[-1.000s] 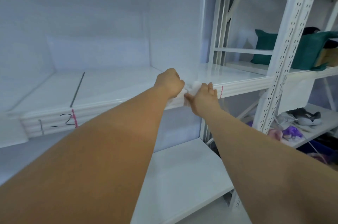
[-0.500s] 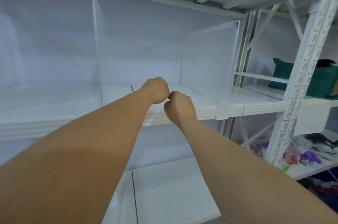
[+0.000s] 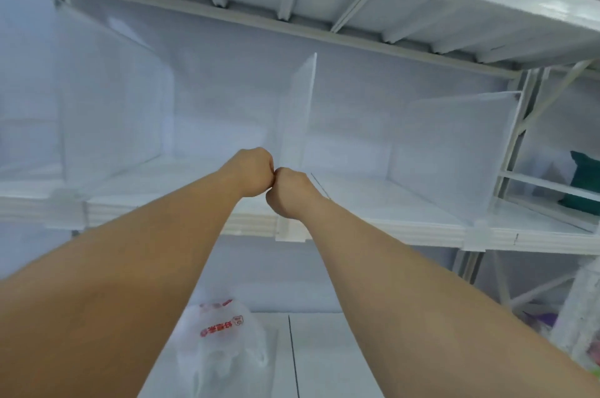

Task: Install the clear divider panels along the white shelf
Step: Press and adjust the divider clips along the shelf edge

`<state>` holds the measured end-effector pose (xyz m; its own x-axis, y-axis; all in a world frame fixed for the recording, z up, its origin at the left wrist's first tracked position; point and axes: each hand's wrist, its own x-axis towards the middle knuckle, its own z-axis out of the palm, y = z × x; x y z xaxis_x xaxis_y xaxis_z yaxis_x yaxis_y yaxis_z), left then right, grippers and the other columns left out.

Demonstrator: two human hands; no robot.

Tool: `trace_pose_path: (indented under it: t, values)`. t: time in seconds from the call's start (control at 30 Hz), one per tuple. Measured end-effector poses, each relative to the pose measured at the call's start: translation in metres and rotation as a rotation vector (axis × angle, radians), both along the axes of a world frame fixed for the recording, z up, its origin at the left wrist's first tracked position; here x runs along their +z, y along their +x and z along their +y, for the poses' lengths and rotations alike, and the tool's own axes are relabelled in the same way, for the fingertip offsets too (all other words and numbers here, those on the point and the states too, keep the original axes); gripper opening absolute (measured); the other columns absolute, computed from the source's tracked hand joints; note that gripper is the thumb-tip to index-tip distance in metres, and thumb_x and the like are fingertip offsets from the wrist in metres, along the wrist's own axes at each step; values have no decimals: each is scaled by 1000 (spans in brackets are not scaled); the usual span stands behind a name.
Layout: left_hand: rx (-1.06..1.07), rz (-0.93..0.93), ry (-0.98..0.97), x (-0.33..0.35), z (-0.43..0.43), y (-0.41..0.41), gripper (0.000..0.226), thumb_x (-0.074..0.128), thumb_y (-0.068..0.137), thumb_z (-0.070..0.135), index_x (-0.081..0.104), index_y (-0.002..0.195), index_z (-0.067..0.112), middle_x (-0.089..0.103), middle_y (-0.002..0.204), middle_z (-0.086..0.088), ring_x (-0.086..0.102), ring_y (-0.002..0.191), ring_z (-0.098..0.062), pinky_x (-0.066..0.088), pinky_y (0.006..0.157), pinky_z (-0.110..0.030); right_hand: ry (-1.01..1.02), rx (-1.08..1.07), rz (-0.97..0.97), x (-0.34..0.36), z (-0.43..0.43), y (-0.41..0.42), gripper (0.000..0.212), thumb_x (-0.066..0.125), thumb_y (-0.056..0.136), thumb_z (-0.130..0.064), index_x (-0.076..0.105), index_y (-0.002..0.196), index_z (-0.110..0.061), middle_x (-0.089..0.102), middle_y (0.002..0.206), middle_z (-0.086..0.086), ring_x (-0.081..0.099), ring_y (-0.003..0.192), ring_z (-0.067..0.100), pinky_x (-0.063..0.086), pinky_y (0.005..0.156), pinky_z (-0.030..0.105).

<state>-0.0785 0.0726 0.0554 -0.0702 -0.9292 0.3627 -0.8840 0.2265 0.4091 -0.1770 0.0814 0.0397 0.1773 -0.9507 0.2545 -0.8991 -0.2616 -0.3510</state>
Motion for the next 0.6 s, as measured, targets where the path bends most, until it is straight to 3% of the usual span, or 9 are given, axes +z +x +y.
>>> trace_pose_path:
  t: [0.17,0.33,0.47,0.6]
  values:
    - [81,8,0,-15,4,50,27,42,90,4,56,113,2,63,114,-18,56,94,-30,45,80,-35,-31,92,50,-7,-6,50,30,41,91,-10,55,116,-4,64,112,14,49,82,24,38,67,28]
    - [283,215,-54,-44,-3,99,28,48,90,14,48,118,6,55,118,-17,54,108,-34,47,85,-40,-30,209,26,-25,-16,100,35,43,91,-12,51,125,-12,62,115,12,55,93,27,41,71,28]
    - [596,422,-174,-58,-10,139,47,56,86,9,40,130,9,33,134,-17,39,121,-35,43,93,-40,-12,304,47,-36,-23,141,43,46,89,-12,48,131,-18,58,126,10,56,110,28,44,78,29]
    - [809,565,-109,-78,-21,192,72,63,85,15,21,144,13,16,150,-14,28,133,-33,36,104,-42,-38,392,126,-46,-35,183,49,46,91,-11,42,139,-19,53,135,8,47,125,26,43,90,31]
